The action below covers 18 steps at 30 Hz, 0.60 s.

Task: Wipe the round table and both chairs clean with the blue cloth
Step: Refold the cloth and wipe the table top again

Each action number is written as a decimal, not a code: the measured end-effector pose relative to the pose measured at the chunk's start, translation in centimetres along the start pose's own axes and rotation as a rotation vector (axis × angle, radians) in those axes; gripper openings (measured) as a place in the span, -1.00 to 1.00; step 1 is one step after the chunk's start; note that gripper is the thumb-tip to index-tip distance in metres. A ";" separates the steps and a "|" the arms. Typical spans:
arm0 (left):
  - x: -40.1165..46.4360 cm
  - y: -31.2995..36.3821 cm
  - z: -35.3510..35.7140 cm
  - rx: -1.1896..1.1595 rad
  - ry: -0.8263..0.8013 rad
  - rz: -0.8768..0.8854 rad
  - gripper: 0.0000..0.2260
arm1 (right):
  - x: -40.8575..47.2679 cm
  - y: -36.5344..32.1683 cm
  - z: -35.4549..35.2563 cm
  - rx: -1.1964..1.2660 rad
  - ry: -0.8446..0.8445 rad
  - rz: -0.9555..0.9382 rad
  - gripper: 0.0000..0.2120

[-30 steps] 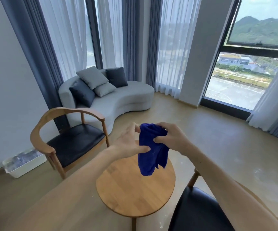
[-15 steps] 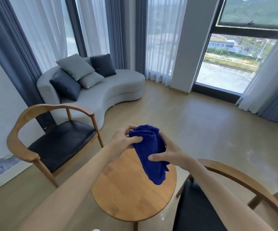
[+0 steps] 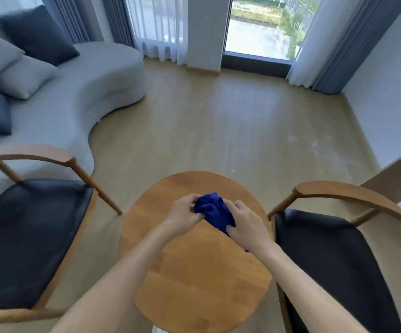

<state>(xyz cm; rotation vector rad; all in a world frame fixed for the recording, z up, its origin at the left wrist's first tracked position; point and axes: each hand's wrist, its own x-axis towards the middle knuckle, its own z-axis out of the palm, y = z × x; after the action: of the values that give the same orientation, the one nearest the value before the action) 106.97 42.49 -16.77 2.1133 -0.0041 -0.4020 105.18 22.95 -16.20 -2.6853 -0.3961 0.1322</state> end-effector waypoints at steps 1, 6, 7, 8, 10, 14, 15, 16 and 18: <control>1.2 -1.9 0.6 0.035 0.010 -0.006 -0.63 | 0.5 0.1 1.9 -0.077 0.079 -0.023 -0.39; 3.3 -13.3 3.7 0.313 -0.022 -0.119 -0.56 | 1.7 1.8 13.7 -0.503 0.272 -0.015 -0.45; 2.9 -15.6 4.2 0.351 -0.035 -0.141 -0.57 | 1.5 2.4 16.3 -0.525 0.232 -0.017 -0.46; 2.5 -17.6 4.7 0.381 -0.046 -0.157 -0.58 | 0.9 2.8 18.7 -0.538 0.169 -0.025 -0.46; 1.6 -20.6 5.5 0.436 -0.060 -0.169 -0.61 | -0.6 3.0 22.4 -0.508 0.017 -0.042 -0.40; 1.0 -23.5 6.4 0.514 0.001 -0.155 -0.69 | -0.5 4.6 23.5 -0.281 0.040 -0.091 -0.55; 1.2 -23.7 6.5 0.547 0.018 -0.136 -0.71 | 0.0 5.7 23.3 -0.246 0.077 -0.159 -0.60; 1.5 -23.7 6.4 0.581 0.038 -0.108 -0.72 | 0.5 6.9 23.2 -0.224 0.075 -0.235 -0.61; 2.4 -23.8 6.3 0.648 0.099 -0.032 -0.74 | 1.1 8.9 23.2 -0.244 -0.038 -0.356 -0.52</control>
<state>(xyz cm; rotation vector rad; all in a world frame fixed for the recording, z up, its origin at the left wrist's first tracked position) 103.77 50.00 -40.15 2.7735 -0.0491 -0.3421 105.00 24.63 -41.01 -2.7961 -0.9479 0.0306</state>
